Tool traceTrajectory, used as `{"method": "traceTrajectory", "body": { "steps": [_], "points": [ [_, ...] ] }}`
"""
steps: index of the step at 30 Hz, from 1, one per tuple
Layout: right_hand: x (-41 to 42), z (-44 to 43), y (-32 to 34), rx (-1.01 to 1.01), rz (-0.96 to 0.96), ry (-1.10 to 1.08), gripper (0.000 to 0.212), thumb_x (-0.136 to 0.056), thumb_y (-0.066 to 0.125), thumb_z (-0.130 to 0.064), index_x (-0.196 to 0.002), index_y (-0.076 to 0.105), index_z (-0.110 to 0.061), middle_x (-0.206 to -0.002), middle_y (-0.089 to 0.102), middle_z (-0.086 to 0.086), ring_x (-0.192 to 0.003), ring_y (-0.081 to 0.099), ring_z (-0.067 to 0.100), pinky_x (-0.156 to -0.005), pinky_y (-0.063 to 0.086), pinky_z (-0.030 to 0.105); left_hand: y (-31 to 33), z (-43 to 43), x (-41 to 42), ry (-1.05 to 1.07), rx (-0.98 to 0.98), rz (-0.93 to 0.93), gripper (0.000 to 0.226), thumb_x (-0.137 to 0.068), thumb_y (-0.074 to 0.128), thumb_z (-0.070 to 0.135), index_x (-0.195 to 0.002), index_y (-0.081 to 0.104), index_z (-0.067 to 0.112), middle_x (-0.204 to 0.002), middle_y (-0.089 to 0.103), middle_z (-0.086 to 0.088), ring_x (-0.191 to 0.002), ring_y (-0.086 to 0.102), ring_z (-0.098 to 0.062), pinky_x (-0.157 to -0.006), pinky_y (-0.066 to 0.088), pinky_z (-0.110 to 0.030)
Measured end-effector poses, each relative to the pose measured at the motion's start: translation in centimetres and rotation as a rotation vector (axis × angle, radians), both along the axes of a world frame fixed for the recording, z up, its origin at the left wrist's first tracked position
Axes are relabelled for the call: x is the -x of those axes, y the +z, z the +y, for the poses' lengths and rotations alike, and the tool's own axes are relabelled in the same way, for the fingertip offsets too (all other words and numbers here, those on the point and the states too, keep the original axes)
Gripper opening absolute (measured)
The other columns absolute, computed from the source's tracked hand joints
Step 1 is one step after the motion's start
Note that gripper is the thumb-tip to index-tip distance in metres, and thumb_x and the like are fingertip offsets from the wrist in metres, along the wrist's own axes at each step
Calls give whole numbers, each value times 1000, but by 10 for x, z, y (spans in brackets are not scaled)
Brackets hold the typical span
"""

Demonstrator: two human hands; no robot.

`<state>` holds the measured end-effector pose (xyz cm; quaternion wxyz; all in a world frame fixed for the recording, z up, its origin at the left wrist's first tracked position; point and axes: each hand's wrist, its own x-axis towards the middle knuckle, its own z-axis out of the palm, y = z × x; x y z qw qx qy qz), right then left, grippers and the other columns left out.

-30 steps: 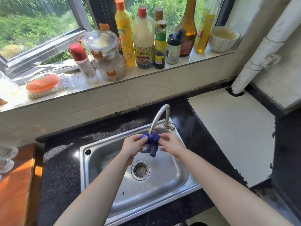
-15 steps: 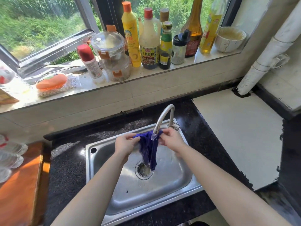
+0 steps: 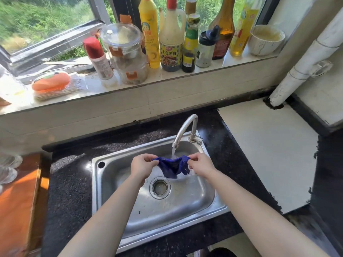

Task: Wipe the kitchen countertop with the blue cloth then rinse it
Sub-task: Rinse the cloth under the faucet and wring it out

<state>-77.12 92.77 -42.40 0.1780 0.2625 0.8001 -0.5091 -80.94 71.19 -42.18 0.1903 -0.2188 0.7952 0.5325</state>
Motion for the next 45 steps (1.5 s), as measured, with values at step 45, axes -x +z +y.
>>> {"method": "traceTrajectory", "body": {
  "steps": [45],
  "points": [
    [13, -35, -30, 130, 127, 53, 8, -90, 73, -24, -91, 68, -30, -78, 65, -8, -73, 60, 9, -72, 50, 22, -12, -26, -10, 219, -66, 87, 31, -85, 75, 8, -115, 69, 15, -93, 68, -3, -81, 61, -10, -82, 53, -32]
  ]
}}
